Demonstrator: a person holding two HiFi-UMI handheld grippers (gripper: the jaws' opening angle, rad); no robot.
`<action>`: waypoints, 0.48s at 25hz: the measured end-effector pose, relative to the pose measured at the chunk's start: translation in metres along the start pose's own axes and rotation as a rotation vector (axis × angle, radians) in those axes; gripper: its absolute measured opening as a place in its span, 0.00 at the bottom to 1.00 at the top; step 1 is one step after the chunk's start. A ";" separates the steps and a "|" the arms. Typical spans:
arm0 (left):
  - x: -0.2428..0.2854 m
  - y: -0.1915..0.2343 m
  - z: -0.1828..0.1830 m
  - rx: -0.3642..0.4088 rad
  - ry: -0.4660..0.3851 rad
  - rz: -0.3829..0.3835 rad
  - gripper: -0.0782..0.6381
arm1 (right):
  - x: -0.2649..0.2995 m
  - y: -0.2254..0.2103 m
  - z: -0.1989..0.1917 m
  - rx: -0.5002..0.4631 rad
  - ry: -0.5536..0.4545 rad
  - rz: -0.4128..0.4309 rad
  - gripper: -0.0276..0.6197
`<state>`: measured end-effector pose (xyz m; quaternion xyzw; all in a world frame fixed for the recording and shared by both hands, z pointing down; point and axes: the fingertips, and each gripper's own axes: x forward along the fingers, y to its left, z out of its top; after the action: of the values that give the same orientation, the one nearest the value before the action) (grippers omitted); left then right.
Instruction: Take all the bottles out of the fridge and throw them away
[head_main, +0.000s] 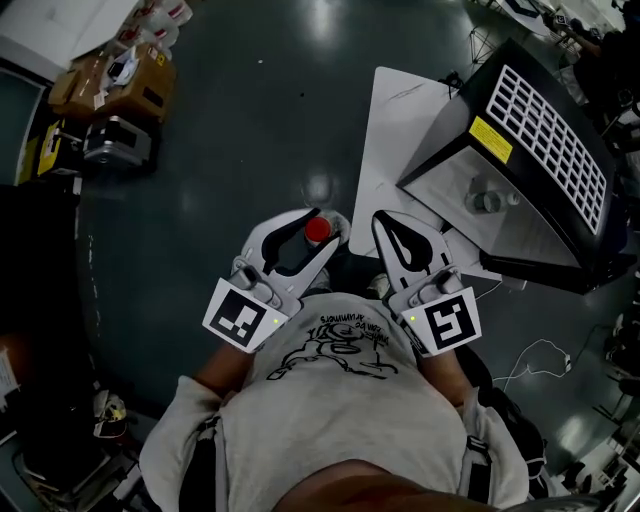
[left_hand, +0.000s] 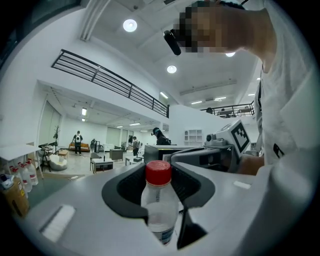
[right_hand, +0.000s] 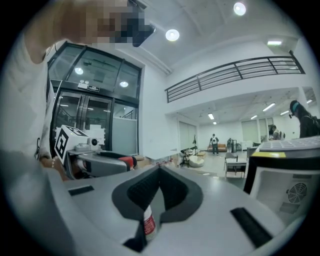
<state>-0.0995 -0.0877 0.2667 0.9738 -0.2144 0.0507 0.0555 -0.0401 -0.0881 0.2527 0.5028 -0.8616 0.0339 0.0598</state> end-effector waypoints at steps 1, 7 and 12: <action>-0.006 0.003 -0.001 -0.001 0.000 0.004 0.33 | 0.004 0.005 0.000 0.003 0.000 0.004 0.06; -0.039 0.016 -0.009 -0.012 -0.003 0.030 0.33 | 0.021 0.038 -0.001 0.002 0.009 0.035 0.06; -0.061 0.023 -0.013 -0.022 -0.010 0.041 0.33 | 0.033 0.061 -0.003 -0.008 0.016 0.059 0.06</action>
<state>-0.1648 -0.0816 0.2742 0.9688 -0.2352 0.0445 0.0639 -0.1089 -0.0859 0.2606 0.4766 -0.8758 0.0362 0.0678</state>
